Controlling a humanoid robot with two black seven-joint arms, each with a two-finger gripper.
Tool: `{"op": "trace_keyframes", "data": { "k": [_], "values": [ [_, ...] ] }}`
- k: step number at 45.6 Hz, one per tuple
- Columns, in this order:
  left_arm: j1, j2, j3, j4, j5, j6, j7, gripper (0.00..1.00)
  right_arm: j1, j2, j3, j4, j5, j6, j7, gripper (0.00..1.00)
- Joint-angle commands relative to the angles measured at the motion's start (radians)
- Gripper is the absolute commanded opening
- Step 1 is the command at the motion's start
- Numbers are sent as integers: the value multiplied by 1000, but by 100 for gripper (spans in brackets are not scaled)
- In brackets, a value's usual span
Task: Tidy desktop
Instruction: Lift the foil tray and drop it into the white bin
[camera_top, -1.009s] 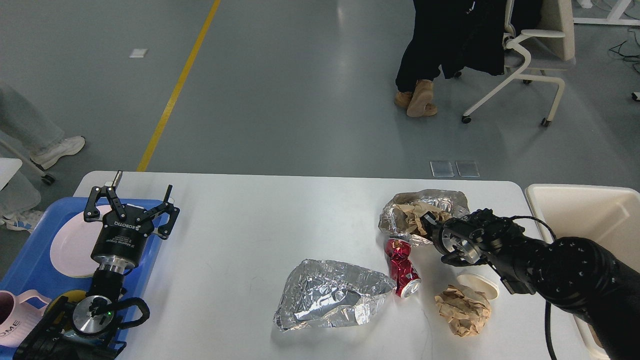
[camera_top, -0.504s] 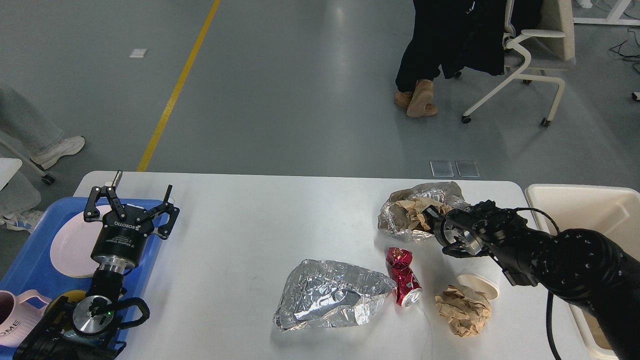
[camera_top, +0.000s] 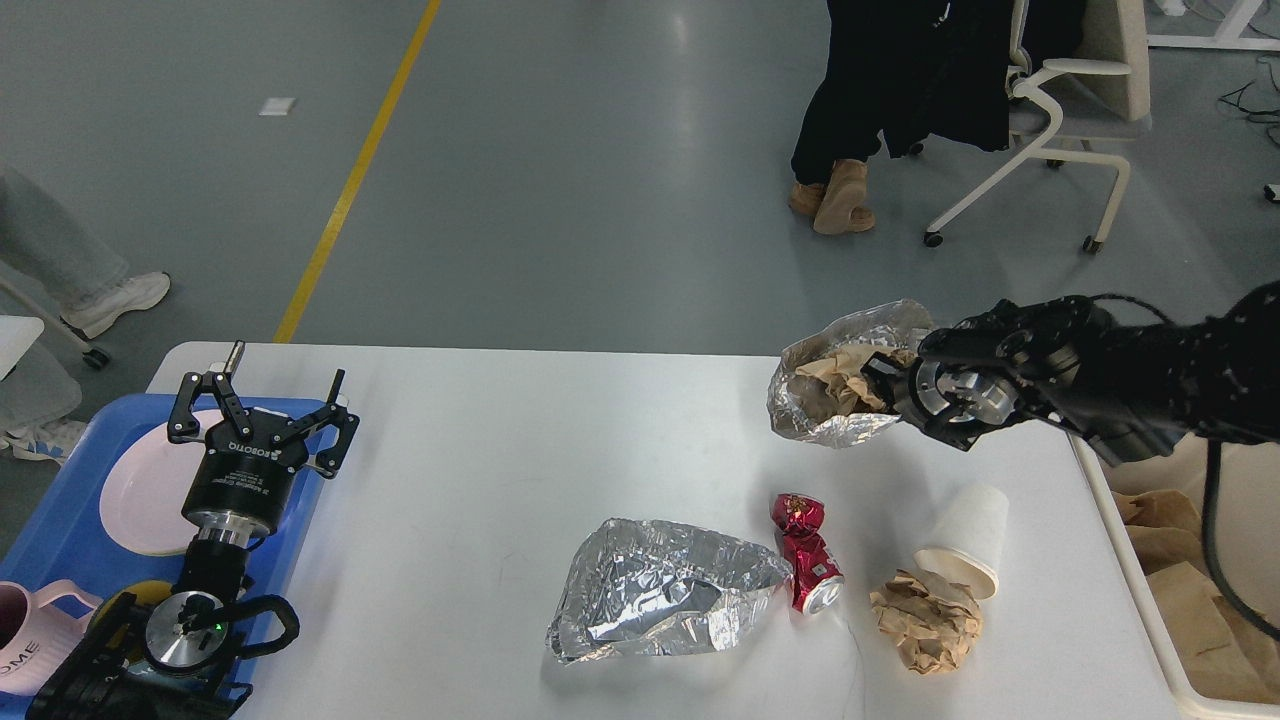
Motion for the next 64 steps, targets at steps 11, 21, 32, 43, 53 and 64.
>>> {"op": "trace_keyframes", "data": {
  "k": [11,21,32,43,53,64],
  "values": [
    [0,0,0,0,0,0,0,96,605,-2,-365,493,-36,303,16,0],
    [0,0,0,0,0,2,0,96,854,-12,-477,650,-231,586,125,0],
    [0,0,0,0,0,2,0,96,1078,-15,-667,774,-561,725,541,0],
    [0,0,0,0,0,2,0,96,1100,-26,-675,779,-578,726,538,0],
    [0,0,0,0,0,2,0,96,1043,-135,-775,750,-570,624,522,0],
    [1,0,1,0,0,2,0,96,749,-422,-844,497,-576,535,461,0]
  ]
}}
